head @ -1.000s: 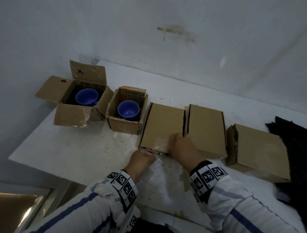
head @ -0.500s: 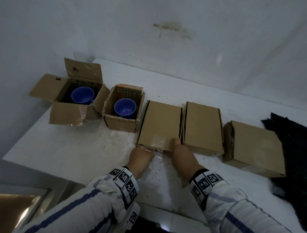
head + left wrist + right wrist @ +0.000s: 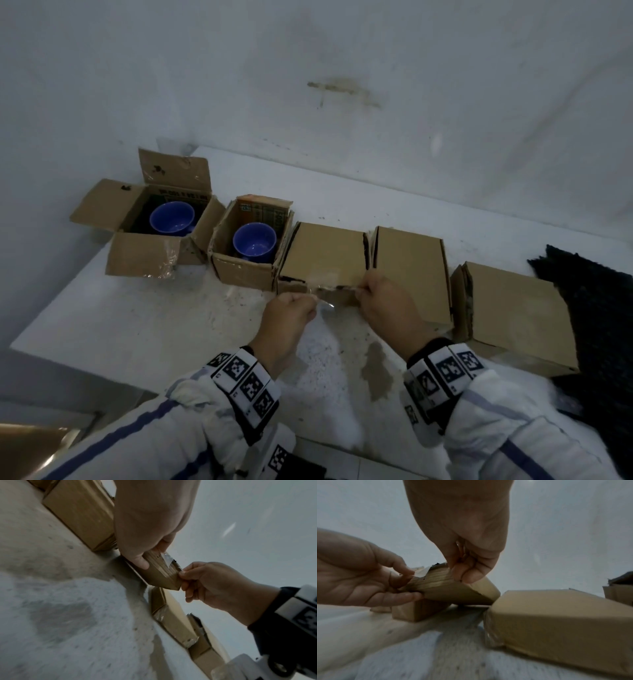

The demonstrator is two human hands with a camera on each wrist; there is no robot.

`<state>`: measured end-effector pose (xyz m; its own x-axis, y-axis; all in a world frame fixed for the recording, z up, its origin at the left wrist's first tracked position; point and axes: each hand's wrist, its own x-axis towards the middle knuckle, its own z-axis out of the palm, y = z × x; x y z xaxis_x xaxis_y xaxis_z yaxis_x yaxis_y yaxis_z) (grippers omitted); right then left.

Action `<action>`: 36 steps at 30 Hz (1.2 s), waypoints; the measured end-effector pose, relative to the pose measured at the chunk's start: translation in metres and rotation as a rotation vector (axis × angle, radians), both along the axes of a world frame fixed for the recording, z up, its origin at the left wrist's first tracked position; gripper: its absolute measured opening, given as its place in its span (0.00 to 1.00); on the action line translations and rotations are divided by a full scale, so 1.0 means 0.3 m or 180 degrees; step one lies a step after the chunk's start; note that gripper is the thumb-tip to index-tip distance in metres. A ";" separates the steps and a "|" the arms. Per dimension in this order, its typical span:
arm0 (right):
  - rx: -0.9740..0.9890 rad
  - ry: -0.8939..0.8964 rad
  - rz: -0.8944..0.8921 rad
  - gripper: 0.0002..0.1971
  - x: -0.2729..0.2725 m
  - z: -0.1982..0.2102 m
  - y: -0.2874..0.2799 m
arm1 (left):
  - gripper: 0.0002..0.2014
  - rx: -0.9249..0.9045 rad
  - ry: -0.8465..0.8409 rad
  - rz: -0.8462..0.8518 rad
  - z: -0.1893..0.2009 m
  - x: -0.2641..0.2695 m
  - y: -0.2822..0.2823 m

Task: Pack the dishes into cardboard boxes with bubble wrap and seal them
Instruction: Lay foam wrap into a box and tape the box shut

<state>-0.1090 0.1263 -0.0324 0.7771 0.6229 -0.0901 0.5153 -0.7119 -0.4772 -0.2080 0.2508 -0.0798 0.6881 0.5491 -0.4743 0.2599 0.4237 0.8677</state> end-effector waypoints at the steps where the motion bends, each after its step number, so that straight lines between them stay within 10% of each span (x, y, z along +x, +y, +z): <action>1: 0.0096 0.0015 -0.0045 0.08 0.012 0.027 0.004 | 0.05 0.0003 -0.0076 0.0073 0.024 0.010 0.000; 18: 0.0743 0.0533 -0.0312 0.08 0.074 0.189 0.068 | 0.12 0.1406 0.0059 0.0314 0.153 0.081 0.056; 26: 0.0931 0.0820 -0.0434 0.08 0.095 0.177 0.066 | 0.27 0.3147 0.0377 0.0520 0.173 0.084 0.107; 36: 0.1143 0.0966 -0.0630 0.06 0.105 0.142 0.070 | 0.41 0.2126 0.0224 -0.0182 0.162 0.105 0.143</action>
